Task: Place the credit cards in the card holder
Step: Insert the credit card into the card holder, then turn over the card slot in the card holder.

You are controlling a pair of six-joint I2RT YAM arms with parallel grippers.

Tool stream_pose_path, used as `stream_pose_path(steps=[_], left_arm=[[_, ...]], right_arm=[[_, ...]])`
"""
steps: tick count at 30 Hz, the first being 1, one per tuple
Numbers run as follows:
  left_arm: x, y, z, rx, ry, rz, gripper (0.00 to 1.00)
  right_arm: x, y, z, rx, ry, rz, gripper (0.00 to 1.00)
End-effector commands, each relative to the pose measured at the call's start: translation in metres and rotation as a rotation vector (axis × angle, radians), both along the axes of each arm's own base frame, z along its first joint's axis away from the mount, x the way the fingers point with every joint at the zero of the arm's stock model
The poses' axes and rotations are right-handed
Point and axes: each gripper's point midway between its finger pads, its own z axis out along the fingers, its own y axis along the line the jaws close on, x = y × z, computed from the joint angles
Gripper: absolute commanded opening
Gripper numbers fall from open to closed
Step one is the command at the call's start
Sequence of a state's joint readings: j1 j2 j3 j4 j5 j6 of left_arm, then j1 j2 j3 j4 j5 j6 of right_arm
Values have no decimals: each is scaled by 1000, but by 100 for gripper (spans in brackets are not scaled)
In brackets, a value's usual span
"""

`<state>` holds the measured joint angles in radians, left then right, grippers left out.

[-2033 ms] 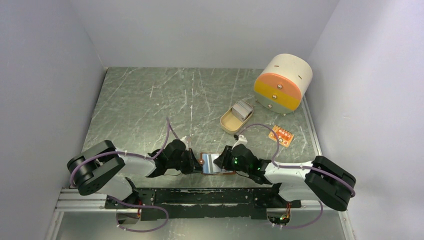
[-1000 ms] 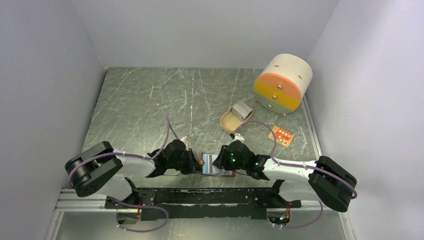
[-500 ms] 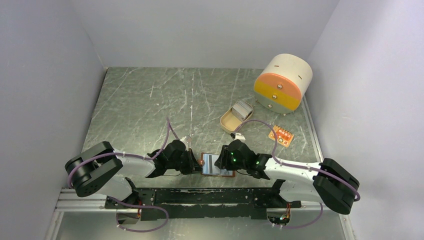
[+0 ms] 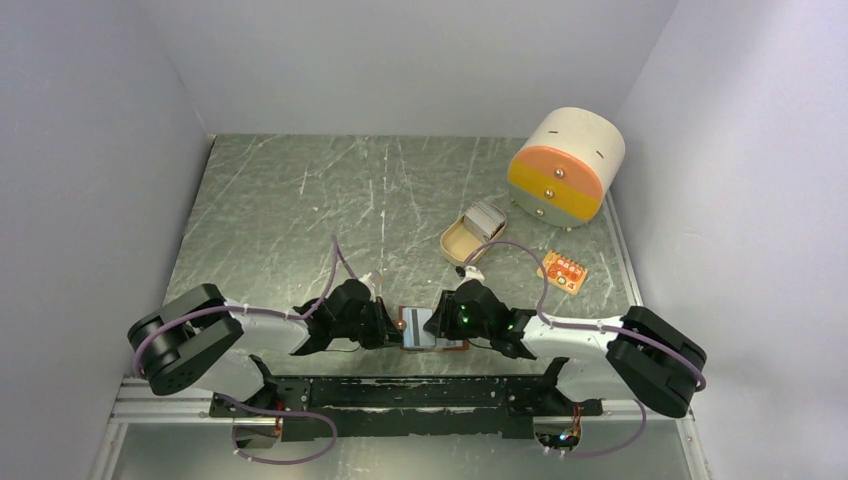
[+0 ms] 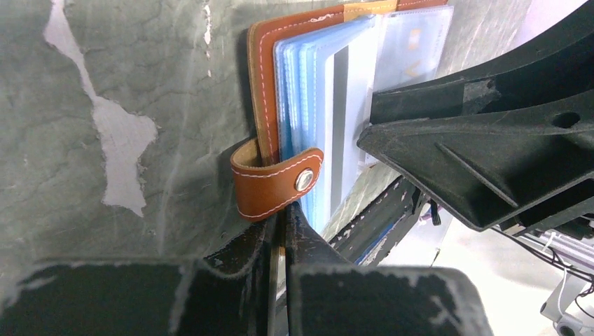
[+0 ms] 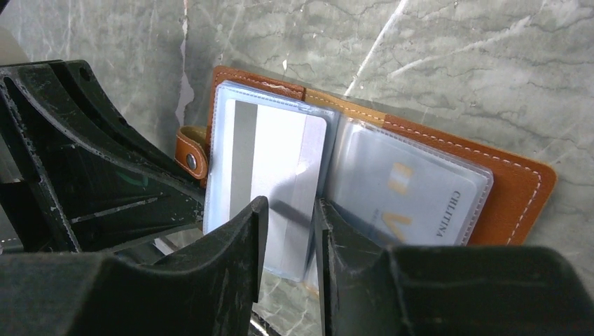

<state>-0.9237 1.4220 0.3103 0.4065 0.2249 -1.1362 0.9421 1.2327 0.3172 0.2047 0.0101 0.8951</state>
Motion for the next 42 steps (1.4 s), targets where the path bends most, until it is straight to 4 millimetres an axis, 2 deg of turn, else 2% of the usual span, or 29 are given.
stream_pose_path(steps=[1, 11, 15, 18, 20, 24, 34, 38, 42], left_arm=[[4, 9, -8, 56, -23, 18, 9], [11, 13, 10, 61, -81, 35, 9], [14, 18, 15, 64, -103, 57, 9], [14, 21, 15, 79, -106, 68, 9], [14, 22, 14, 79, -105, 69, 9], [13, 21, 15, 69, -105, 68, 9], [14, 13, 25, 53, -126, 50, 9], [14, 10, 32, 41, -139, 47, 9], [14, 8, 38, 21, -151, 42, 9]], right_arm=[[-18, 6, -10, 19, 55, 74, 33], [-28, 20, -15, 83, 96, 137, 32], [-31, 11, -21, 70, 151, 80, 31], [-27, -2, -25, -2, 149, 37, 40], [-24, -9, -23, -44, 129, 24, 41], [-23, -8, -14, -20, 113, 27, 35], [-30, 22, 1, 173, 113, 103, 25], [-35, 27, 2, 217, 129, 128, 23], [-36, 24, -7, 195, 140, 121, 23]])
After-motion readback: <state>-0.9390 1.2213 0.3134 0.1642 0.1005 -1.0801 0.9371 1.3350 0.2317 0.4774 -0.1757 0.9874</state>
